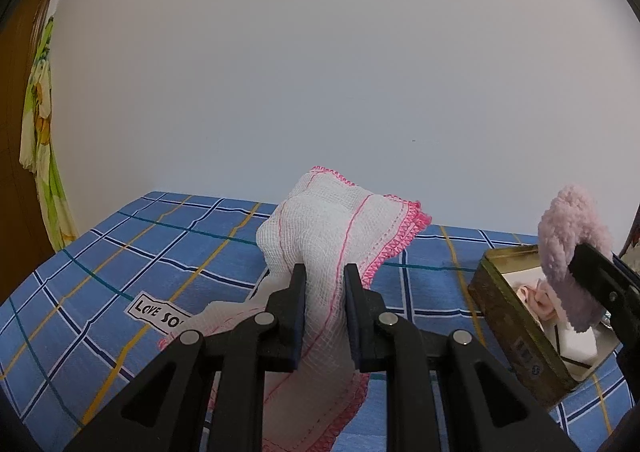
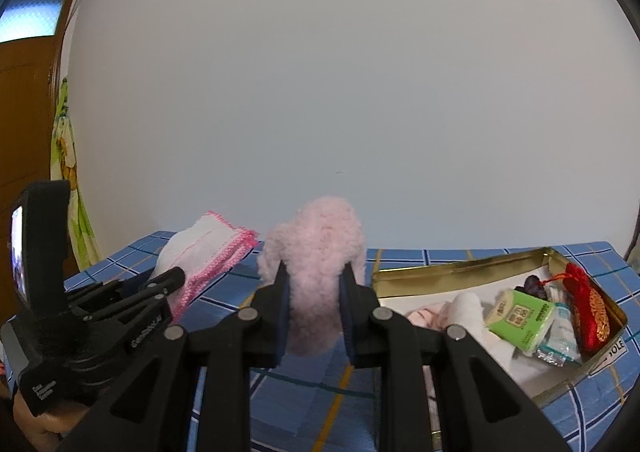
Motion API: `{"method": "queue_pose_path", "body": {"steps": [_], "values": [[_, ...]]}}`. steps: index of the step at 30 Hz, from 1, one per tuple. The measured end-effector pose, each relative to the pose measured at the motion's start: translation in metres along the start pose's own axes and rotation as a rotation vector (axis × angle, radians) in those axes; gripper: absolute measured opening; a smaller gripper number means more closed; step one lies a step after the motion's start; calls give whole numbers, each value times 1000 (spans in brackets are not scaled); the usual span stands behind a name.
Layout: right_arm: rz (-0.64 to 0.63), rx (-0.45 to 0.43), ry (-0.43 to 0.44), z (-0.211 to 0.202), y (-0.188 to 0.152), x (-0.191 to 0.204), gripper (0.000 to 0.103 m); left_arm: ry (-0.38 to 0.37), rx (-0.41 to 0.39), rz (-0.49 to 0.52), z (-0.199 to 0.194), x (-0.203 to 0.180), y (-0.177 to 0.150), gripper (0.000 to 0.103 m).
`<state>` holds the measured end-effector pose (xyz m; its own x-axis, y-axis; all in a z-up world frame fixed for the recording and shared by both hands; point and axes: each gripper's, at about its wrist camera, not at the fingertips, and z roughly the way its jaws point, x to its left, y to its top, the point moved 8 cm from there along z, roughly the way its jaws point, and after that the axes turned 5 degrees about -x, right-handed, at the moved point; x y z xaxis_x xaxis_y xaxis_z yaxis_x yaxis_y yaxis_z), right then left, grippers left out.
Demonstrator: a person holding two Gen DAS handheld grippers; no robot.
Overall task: Organize soft objects
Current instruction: 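Lift and carry the towel and pink puff over the gold tin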
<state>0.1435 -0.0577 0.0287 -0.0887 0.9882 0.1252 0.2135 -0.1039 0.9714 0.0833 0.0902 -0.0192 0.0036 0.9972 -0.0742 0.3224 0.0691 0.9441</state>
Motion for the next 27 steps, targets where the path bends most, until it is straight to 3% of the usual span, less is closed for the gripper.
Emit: {"method": "queue_pose_path", "body": {"steps": [14, 27], "values": [[6, -25, -37, -15, -2, -4, 22, -39, -25, 26, -13, -29, 4, 20], [35, -61, -112, -40, 7, -41, 22, -102, -41, 54, -22, -75, 6, 20]]}}
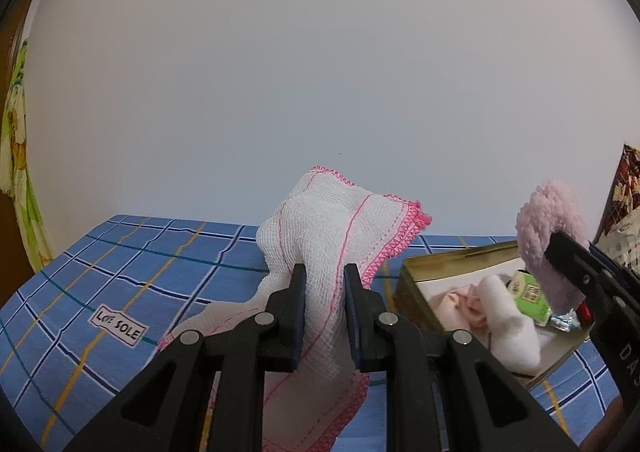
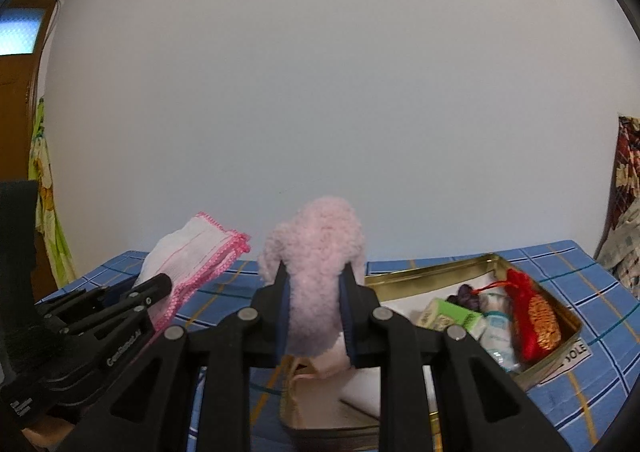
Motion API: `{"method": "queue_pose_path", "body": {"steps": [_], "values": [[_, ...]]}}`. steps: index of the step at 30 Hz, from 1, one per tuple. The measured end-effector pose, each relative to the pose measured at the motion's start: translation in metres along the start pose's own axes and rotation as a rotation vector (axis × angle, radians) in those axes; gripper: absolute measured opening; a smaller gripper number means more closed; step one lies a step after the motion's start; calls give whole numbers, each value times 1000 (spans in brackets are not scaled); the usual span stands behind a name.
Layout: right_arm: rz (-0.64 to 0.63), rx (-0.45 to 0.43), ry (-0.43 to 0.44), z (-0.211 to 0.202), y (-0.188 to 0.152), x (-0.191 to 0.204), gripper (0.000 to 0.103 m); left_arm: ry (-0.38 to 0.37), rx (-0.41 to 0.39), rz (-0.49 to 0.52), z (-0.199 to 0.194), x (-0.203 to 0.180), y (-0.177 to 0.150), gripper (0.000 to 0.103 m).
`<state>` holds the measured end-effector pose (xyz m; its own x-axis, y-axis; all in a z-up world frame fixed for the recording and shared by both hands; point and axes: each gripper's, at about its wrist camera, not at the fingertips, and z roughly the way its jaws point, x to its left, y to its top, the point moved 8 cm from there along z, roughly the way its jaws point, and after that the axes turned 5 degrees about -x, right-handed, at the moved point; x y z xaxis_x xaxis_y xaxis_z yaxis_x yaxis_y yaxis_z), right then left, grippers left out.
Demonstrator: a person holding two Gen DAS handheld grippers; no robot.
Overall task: Organize soft objects
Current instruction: 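Lift and carry the towel and pink puff over the gold tin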
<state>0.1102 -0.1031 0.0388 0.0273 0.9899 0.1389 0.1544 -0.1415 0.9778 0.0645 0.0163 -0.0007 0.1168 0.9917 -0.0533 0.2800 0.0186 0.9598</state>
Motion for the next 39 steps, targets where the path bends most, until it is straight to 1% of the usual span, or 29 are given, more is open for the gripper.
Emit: {"method": "queue_pose_path", "body": {"steps": [11, 20, 23, 27, 35, 39], "values": [[18, -22, -69, -19, 12, -39, 22, -63, -6, 25, 4, -45, 5, 20], [4, -48, -183, -39, 22, -82, 22, -111, 3, 45, 9, -81, 4, 20], [17, -43, -209, -38, 22, -98, 22, -138, 17, 53, 13, -97, 1, 20], [15, -40, -235, -36, 23, -110, 22, -173, 18, 80, 12, -119, 0, 20], [6, -29, -281, -31, 28, -132, 22, -221, 39, 88, 14, -148, -4, 20], [-6, -31, -297, -35, 31, -136, 22, -240, 42, 101, 13, -159, -6, 20]]}}
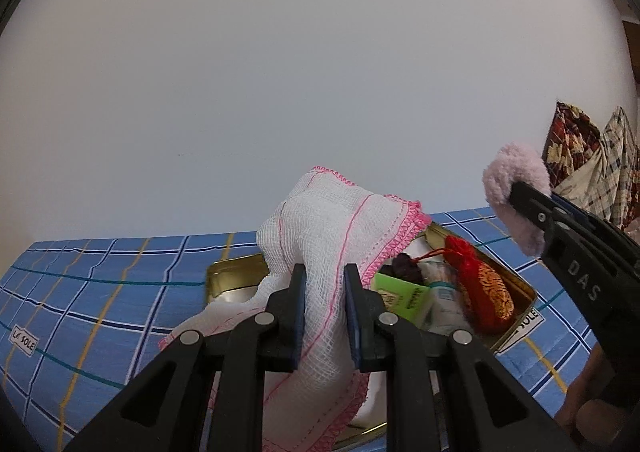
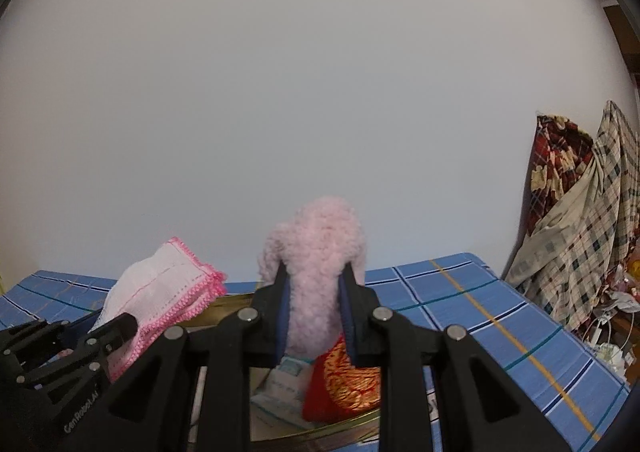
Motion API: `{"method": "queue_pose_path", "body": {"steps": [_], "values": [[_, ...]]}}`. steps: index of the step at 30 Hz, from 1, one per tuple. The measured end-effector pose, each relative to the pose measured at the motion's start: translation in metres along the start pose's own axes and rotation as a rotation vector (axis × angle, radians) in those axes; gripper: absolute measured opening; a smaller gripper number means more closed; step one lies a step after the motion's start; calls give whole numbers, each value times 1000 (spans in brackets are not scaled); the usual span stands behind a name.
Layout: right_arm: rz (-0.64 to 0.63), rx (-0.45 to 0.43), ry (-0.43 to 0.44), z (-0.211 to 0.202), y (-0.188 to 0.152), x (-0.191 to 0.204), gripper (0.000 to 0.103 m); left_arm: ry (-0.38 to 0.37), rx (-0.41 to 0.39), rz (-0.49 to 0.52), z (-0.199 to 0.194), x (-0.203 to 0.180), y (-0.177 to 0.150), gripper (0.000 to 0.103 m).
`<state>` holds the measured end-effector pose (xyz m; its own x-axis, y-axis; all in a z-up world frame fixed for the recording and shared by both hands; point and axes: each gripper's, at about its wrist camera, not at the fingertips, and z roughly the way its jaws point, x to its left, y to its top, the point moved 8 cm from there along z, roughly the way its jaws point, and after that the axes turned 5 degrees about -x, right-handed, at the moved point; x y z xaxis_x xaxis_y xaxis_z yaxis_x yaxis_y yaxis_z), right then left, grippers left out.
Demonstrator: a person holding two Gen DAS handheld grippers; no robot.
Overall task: Organize soft objects
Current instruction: 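Lift and carry the towel and pink puff over the gold tin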
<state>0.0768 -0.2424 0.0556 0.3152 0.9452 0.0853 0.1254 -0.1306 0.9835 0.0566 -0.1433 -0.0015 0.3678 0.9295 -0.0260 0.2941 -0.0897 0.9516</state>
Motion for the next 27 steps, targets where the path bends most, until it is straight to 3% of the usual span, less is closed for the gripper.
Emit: {"method": "queue_pose_path", "body": {"steps": [9, 27], "values": [[13, 25, -5, 19, -6, -27, 22, -1, 25, 1, 10, -9, -5, 20], [23, 131, 11, 48, -25, -35, 22, -8, 97, -24, 31, -11, -8, 20]]}}
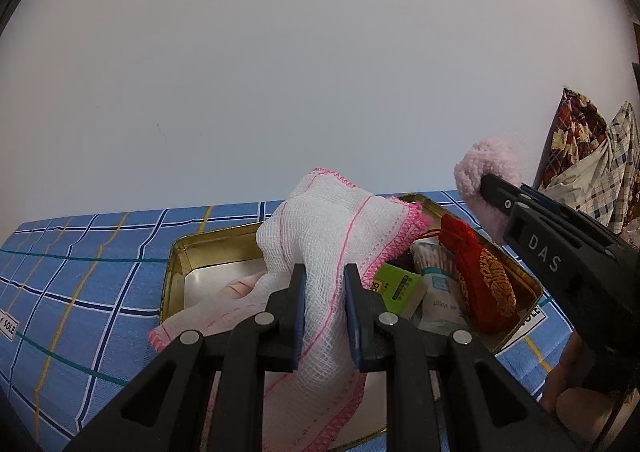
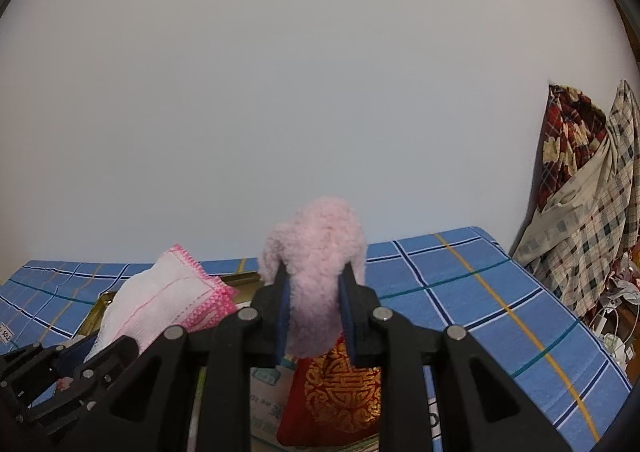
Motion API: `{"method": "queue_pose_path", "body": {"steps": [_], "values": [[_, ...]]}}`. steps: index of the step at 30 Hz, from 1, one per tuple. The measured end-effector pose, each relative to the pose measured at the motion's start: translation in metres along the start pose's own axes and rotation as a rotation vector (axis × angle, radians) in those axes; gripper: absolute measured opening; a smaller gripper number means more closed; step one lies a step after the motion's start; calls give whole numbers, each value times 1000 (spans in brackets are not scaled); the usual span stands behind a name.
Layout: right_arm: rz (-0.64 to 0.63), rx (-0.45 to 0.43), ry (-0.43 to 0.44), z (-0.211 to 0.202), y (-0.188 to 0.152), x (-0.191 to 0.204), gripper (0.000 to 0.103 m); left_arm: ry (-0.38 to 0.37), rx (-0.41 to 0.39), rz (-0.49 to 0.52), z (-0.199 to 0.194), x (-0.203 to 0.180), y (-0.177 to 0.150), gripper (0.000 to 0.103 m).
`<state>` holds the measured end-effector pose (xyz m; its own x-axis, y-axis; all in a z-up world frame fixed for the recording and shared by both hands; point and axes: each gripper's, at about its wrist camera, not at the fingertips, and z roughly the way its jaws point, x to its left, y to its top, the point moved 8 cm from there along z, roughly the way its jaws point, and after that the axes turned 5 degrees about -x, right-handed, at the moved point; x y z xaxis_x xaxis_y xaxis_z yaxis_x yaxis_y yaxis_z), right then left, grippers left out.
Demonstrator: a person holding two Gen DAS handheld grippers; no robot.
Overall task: Organize soft objects
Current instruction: 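Lift and carry the towel and pink puff over the gold tin, then open both grippers to drop the towel and puff into the tin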
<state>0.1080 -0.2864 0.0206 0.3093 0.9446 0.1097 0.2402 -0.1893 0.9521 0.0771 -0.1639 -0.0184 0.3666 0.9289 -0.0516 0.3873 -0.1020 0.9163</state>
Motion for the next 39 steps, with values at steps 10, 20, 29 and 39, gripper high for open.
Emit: {"method": "queue_pose_path", "body": {"steps": [10, 20, 29, 39], "values": [[-20, 86, 17, 17, -13, 7, 22, 13, 37, 12, 16, -11, 0, 20], [-13, 180, 40, 34, -29, 11, 22, 12, 88, 5, 32, -10, -1, 19], [-32, 242, 83, 42, -44, 24, 35, -17, 117, 27, 45, -7, -1, 19], [20, 107, 109, 14, -25, 11, 102, 48, -61, 130, 6, -10, 12, 93]]}}
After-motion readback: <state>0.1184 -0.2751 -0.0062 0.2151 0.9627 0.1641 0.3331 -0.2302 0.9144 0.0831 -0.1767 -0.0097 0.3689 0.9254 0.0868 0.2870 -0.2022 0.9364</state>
